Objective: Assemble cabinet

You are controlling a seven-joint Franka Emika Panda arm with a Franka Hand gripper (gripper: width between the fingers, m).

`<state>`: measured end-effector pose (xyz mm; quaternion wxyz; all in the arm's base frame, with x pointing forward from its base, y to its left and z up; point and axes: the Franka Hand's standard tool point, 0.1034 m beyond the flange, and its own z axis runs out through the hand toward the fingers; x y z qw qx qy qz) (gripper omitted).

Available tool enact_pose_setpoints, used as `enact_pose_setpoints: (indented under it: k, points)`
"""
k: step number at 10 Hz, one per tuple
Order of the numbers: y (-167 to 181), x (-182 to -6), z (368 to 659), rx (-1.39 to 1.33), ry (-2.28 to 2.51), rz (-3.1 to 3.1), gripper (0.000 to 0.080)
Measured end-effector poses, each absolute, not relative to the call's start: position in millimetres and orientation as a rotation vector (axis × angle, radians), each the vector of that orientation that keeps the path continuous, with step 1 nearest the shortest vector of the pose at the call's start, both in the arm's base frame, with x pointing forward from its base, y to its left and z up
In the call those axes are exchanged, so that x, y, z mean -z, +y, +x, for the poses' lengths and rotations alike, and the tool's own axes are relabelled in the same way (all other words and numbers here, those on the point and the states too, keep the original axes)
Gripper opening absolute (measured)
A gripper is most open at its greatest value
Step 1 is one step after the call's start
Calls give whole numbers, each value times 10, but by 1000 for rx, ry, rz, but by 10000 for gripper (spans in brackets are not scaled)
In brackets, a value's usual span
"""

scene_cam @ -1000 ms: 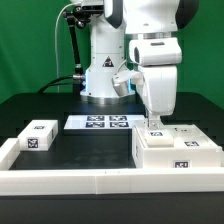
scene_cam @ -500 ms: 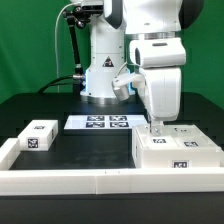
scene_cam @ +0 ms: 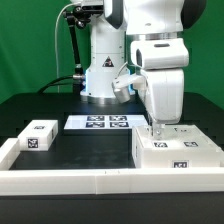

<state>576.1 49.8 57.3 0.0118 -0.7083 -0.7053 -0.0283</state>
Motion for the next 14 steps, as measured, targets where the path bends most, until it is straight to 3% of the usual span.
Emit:
enact_pose_setpoints:
  k: [1, 2, 4, 9, 12, 14]
  points:
    - [497, -572, 5761, 88, -2199, -2209, 513]
    - [497, -572, 5761, 88, -2199, -2209, 513]
    - [496, -572, 5761, 88, -2199, -2209, 767]
    - [496, -578, 5757, 88, -2198, -2211, 797]
    - [483, -758, 5541, 65, -2202, -2228, 797]
    - [557, -926, 5209, 40, -2090, -2352, 797]
